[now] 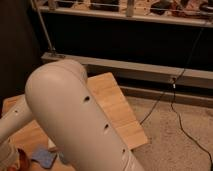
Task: Place the pepper in the ceramic bowl
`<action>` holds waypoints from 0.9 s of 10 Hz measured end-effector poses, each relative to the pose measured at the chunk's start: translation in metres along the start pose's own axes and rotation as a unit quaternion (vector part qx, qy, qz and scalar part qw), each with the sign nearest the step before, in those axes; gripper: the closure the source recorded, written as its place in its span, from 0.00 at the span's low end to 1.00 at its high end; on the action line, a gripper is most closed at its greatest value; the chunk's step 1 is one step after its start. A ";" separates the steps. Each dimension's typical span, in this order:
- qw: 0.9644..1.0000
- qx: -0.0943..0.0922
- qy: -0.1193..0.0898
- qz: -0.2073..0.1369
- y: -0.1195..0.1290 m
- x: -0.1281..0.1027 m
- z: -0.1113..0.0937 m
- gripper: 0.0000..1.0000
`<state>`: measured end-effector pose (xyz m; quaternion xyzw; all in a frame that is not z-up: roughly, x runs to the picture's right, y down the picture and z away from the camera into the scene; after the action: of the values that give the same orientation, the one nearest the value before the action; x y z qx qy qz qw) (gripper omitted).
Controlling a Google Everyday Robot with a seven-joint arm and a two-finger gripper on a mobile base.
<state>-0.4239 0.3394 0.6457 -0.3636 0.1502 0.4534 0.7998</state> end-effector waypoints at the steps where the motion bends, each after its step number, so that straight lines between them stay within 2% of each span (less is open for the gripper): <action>1: 1.000 0.005 -0.007 0.000 -0.001 -0.004 -0.002 0.20; 3: 1.000 0.010 -0.020 -0.003 0.001 -0.010 -0.011 0.20; 7: 0.999 0.020 -0.028 0.000 -0.004 -0.010 -0.032 0.20; 9: 0.999 0.023 -0.040 0.015 -0.012 -0.015 -0.048 0.20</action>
<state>-0.4178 0.2923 0.6264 -0.3243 0.1344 0.4757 0.8065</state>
